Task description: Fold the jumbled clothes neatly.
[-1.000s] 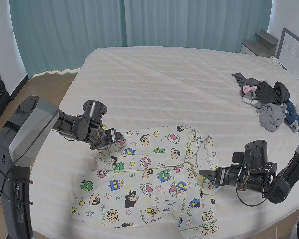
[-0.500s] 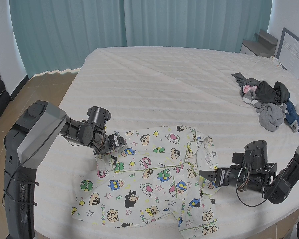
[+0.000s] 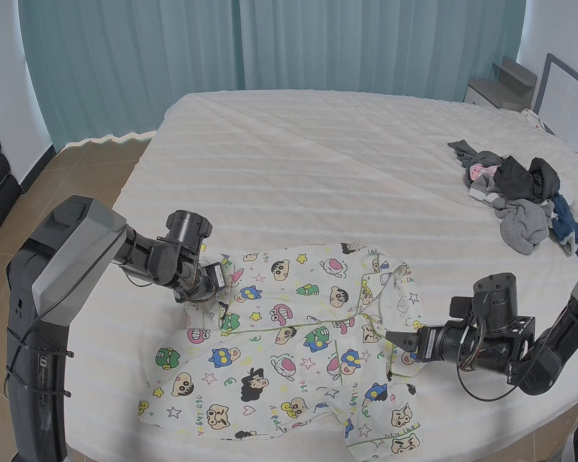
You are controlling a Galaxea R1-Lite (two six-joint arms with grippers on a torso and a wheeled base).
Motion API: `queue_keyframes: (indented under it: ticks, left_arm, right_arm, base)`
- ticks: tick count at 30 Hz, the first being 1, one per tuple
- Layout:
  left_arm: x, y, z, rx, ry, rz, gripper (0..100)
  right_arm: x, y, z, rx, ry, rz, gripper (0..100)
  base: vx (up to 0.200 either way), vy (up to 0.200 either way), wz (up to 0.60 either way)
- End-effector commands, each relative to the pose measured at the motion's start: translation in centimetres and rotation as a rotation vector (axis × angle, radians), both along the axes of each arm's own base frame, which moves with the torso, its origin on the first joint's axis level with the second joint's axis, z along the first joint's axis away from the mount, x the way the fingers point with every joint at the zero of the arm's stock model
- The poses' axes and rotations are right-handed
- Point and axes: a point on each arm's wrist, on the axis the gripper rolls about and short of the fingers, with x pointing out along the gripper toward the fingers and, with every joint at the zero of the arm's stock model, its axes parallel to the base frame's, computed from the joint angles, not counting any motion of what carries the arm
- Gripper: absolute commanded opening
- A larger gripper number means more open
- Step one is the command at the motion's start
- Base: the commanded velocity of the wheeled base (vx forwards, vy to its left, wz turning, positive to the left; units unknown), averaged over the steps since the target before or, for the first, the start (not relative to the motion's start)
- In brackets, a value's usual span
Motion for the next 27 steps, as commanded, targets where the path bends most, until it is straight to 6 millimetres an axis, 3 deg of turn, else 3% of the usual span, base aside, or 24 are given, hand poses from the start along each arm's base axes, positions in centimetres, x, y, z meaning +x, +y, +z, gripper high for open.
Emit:
queue_keyframes:
  ticks: [1,7,11,14,22,27]
  left_arm:
    - [-0.2,0.3,0.1,0.007,0.002,0.008,0]
    - [-0.8,1.9,1.9,0.012,-0.018,0.047,0]
    - [-2.0,4.4,5.3,0.002,-0.067,0.101,0]
    - [-3.5,6.2,6.1,0.009,-0.054,0.134,0]
    - [-8.4,9.9,4.7,0.035,0.059,0.212,0]
    - [-10.7,10.2,2.3,0.043,0.091,0.216,0]
  right_arm:
    - [0.0,0.0,-0.1,0.002,-0.004,0.001,100]
    - [-0.3,-0.2,-0.2,0.003,-0.006,-0.002,100]
    - [-0.4,-0.4,-0.1,0.013,-0.024,-0.006,100]
    - [-0.4,-0.3,0.0,0.017,-0.035,-0.005,100]
    - [-0.3,-0.3,0.0,0.017,-0.035,-0.005,100]
    - [-0.3,-0.3,0.0,0.017,-0.035,-0.005,100]
  base:
    - [0.000,0.000,0.00]
    - [0.000,0.000,0.00]
    - [0.000,0.000,0.00]
    - [0.000,0.000,0.00]
    - [0.000,0.000,0.00]
    - [0.000,0.000,0.00]
